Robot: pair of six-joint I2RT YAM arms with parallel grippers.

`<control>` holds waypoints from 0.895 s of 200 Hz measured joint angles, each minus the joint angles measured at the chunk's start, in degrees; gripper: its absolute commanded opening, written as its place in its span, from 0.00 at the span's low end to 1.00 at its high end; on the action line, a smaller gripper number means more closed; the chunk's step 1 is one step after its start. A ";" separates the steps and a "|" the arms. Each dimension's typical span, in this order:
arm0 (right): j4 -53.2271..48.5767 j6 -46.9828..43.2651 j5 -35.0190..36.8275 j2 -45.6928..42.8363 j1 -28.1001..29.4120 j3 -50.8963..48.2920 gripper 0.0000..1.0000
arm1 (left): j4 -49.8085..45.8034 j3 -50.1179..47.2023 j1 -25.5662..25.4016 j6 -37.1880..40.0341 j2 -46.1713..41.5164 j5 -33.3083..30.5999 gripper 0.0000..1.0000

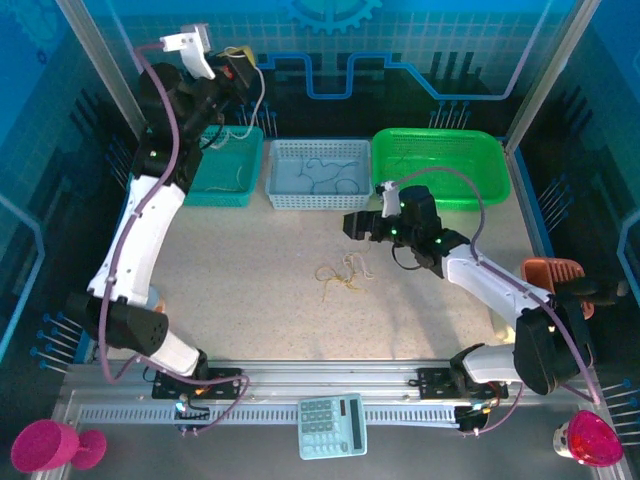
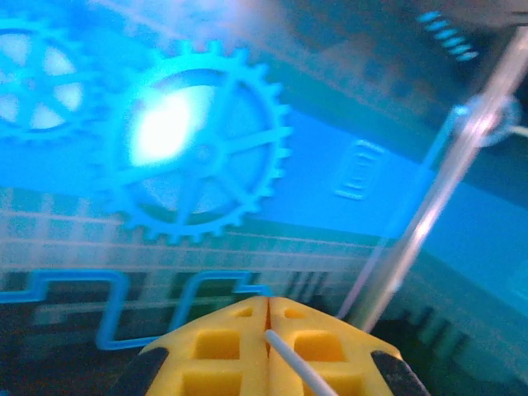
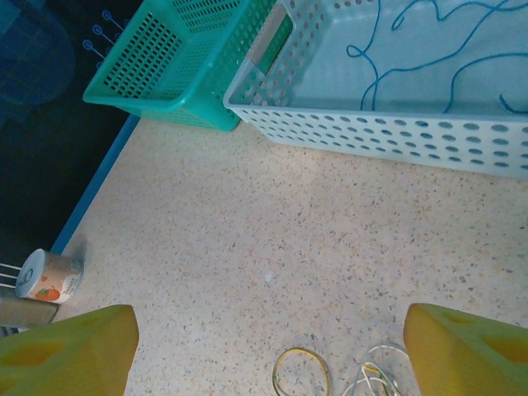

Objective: Untangle the cables

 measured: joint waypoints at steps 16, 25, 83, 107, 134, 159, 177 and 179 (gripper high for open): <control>-1.62 -0.83 0.00 -0.63 -0.52 0.85 0.85 | 0.94 0.09 3.43 0.00 3.93 -0.55 0.00; -2.32 -1.20 0.00 -1.03 -0.83 0.98 0.85 | 1.33 0.28 5.25 -0.02 6.27 -0.81 0.00; -6.75 -3.45 -0.90 -1.57 -4.17 1.05 0.85 | 0.92 4.74 12.63 -0.46 23.21 -4.92 0.00; -7.93 -4.09 -1.44 -1.57 -5.64 1.05 0.85 | -0.17 4.94 13.22 -0.48 27.23 -6.34 0.00; -8.11 -4.28 -1.92 -1.57 -6.62 1.05 0.85 | -1.70 4.68 13.11 -1.33 29.70 -6.99 0.00; -8.13 -4.31 -2.62 -1.57 -6.73 1.05 0.85 | -2.75 3.15 13.07 -1.92 30.12 -8.41 0.07; -8.26 -4.31 -2.82 -1.57 -6.73 1.05 0.85 | -4.94 2.64 13.07 -1.81 30.16 -10.60 0.32; -8.33 -4.31 -2.84 -1.57 -6.73 1.05 0.85 | -5.33 2.62 13.07 -1.99 30.16 -10.84 0.34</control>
